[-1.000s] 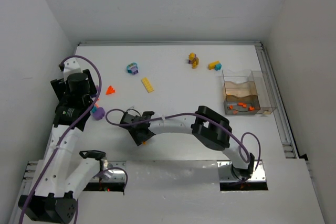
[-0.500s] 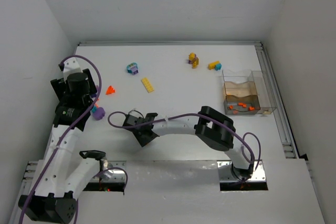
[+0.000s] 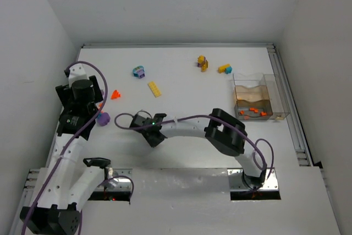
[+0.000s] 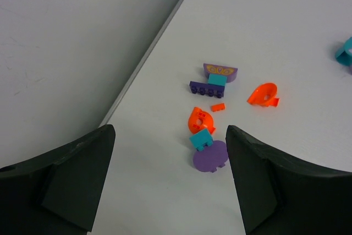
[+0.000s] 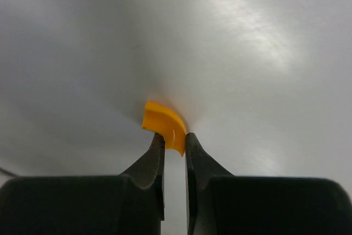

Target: Sort the legos into containers by color

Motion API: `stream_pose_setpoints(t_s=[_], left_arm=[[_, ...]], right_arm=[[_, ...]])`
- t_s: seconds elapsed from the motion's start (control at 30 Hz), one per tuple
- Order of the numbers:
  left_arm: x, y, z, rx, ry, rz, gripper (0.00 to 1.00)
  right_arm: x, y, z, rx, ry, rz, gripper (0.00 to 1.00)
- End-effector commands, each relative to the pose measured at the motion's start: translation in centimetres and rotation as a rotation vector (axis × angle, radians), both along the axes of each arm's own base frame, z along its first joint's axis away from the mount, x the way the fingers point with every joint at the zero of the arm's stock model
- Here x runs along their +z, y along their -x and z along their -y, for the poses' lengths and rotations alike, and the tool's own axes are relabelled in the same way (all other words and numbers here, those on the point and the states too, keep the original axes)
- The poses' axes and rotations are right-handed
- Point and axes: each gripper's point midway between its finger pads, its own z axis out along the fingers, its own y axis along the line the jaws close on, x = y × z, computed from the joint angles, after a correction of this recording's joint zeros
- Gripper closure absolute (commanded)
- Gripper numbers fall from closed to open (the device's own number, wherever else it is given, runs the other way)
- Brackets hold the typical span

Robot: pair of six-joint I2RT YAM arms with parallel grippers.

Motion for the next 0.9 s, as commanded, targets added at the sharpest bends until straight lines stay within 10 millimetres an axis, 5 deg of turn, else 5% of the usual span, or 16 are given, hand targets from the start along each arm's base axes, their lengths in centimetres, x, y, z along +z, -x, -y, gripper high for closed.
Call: stream_pose_setpoints(t_s=[0.0,0.03,0.1,0.13,0.2,0.23,0.43,0.6,0.87], left_arm=[[-1.2,-0.3,0.5,-0.055,-0.008,-0.023,0.2],[-1.6,-0.4,0.8,-0.077,-0.008,-0.037,0.2],[-2.5,-0.6,1.4,-0.138,-0.014,-0.071,0.2],[-2.6,-0.7,1.7,-0.163,-0.014,-0.077,0.2],[-3.2,-1.2,2.7,-0.236,-0.006,-0.097,0.2],[-3.4,-1.3,2.9,-0.25,-0.004,-0.103,0.2],[-4.6,-1.7,3.1,-0.272,-0.008,-0.13,0.2],[-5.9,-2.0,3.9,-0.311,0.015,-0.129,0.2],[-7.6,-4.4,5.6,-0.406,0.048,-0.161,0.21]], right_arm=[[6.0,-7.4,3.6,-0.174,-0.058,0.094,1.0],[8.8,-10.9,5.7,-0.262,-0.107,0.131,1.0],[11.9,-14.5,8.7,-0.352,-0.134,0.179,1.0],[14.0,-17.6,12.0,-0.448,-0.157,0.213,1.0],[15.8,-20.2,16.1,-0.532,-0.15,0.258,1.0],[16.4,-22.3,20.0,-0.626,-0.141,0.275,1.0],[16.4,-25.0,34.7,-0.981,-0.139,0.226,1.0],[14.0,-23.7,40.8,-1.134,-0.057,0.171,1.0],[10.9,-23.5,41.4,-1.187,-0.121,0.1,1.0]])
